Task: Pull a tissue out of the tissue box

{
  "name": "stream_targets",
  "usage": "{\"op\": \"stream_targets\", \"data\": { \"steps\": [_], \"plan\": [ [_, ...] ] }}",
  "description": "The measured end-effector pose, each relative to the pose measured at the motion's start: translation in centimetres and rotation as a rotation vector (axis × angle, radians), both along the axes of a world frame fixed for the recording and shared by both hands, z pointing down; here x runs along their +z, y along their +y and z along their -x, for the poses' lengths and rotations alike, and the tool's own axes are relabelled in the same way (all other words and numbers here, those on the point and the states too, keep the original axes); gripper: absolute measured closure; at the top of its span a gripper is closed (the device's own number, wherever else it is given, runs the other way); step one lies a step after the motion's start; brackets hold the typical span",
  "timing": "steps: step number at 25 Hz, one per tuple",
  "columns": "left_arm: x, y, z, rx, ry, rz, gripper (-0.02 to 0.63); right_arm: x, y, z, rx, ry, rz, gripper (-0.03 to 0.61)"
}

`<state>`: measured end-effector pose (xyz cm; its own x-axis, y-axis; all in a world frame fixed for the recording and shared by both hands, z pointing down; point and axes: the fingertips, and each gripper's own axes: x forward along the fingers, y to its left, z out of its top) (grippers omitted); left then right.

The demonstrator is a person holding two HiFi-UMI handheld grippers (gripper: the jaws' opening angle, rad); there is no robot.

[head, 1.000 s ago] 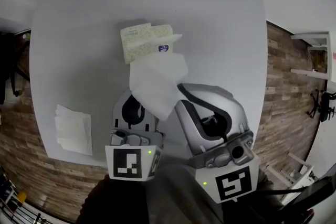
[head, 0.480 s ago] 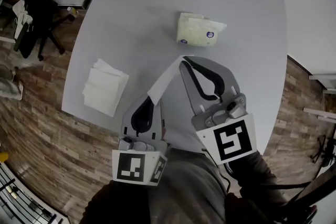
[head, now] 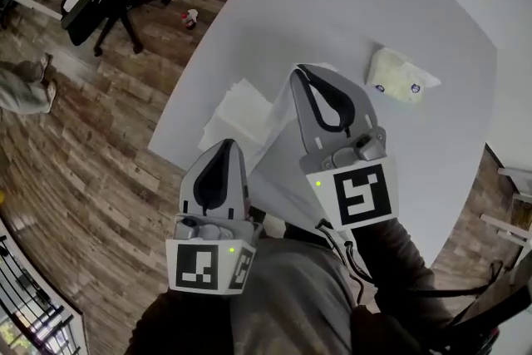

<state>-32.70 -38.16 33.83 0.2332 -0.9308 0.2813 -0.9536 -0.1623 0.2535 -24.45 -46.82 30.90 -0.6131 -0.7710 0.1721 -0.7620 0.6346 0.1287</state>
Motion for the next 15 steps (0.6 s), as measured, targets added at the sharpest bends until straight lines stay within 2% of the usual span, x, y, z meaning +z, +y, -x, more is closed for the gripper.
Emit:
{"op": "stream_targets", "data": {
  "steps": [3,6,15],
  "plan": [
    [0.2,0.8,2.5,-0.019,-0.010,0.004,0.612,0.6,0.9,1.3,0.022,-0.011,-0.019,0.575],
    [0.2,1.3,4.1,-0.019,-0.016,0.007,0.612,3.0,2.8,2.4,0.033,-0.006,0.007,0.575],
    [0.4,2.4,4.9,0.049,-0.038,-0.001,0.612,17.1,9.6,5.8,0.037,0.118,0.248,0.561]
  ]
}}
